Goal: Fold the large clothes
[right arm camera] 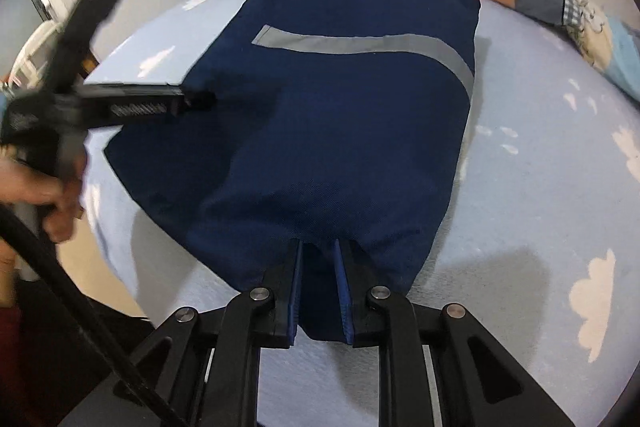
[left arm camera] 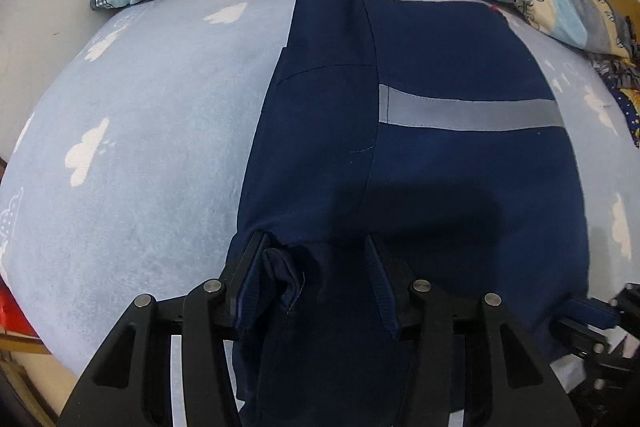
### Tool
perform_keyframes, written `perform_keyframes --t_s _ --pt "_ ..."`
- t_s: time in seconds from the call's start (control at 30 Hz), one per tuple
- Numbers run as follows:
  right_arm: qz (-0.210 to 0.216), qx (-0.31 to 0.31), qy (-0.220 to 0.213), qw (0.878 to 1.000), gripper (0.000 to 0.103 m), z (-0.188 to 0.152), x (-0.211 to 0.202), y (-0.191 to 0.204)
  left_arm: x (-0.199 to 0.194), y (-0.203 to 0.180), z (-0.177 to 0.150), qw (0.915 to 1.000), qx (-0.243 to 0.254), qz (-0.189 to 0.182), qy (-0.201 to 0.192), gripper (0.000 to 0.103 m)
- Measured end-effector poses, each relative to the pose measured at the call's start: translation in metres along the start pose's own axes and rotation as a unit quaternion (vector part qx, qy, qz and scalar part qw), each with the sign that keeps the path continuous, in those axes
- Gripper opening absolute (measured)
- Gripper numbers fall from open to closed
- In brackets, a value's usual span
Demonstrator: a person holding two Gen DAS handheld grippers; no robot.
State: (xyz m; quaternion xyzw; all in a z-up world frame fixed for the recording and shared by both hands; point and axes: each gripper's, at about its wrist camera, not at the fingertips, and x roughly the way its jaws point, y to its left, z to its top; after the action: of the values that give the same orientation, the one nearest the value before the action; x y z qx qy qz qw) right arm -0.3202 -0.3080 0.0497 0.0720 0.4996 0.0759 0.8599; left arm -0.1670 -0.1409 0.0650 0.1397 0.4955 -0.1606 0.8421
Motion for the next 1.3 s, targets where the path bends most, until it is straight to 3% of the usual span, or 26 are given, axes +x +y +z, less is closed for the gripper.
perform_keyframes --t_s 0.13,0.2,0.23,0.3,0.53,0.6,0.67,0.7,0.83,0.97,1.1,1.3 --pt "0.053 0.035 -0.038 0.997 0.019 0.007 -0.039 -0.02 -0.029 -0.006 0.004 0.9985 0.002 -0.01 -0.054 0.049" --pt "0.025 0.04 -0.074 0.996 0.033 0.019 -0.063 -0.037 -0.047 -0.009 0.018 0.9947 -0.004 -0.029 -0.098 0.055" --pt "0.007 0.045 -0.087 0.995 0.034 0.026 -0.069 -0.046 -0.05 -0.008 0.025 0.9933 -0.008 -0.029 -0.112 0.065" --pt "-0.018 0.064 -0.102 0.993 0.035 0.044 -0.074 -0.069 -0.05 -0.009 0.039 0.9916 -0.016 -0.028 -0.125 0.068" --pt "0.007 0.116 -0.103 0.988 0.034 0.126 -0.028 -0.121 0.004 -0.03 0.101 0.9947 -0.031 -0.021 -0.096 0.068" --pt "0.011 0.108 -0.099 0.989 0.033 0.144 -0.005 -0.118 0.022 -0.026 0.11 0.9953 -0.046 -0.027 -0.081 0.068" --pt "0.014 0.102 -0.083 0.991 0.033 0.154 0.02 -0.109 0.046 -0.019 0.113 0.997 -0.044 -0.002 -0.064 0.069" --pt "0.011 0.102 -0.072 0.992 0.033 0.157 0.034 -0.108 0.055 -0.015 0.114 0.9974 -0.046 0.004 -0.056 0.072" --pt "0.026 0.137 -0.028 0.99 0.033 0.152 0.07 -0.118 0.09 0.013 0.107 0.9935 -0.104 -0.044 -0.014 0.091" --pt "0.023 0.135 -0.025 0.99 0.032 0.155 0.071 -0.119 0.086 0.021 0.109 0.9909 -0.122 -0.057 -0.009 0.092" --pt "0.021 0.125 -0.047 0.991 0.032 0.153 0.034 -0.109 0.056 0.022 0.108 0.9923 -0.104 -0.057 -0.035 0.092" --pt "0.053 0.11 -0.034 0.992 0.032 0.119 0.001 -0.085 0.017 0.034 0.083 0.9945 -0.076 -0.046 -0.056 0.092"
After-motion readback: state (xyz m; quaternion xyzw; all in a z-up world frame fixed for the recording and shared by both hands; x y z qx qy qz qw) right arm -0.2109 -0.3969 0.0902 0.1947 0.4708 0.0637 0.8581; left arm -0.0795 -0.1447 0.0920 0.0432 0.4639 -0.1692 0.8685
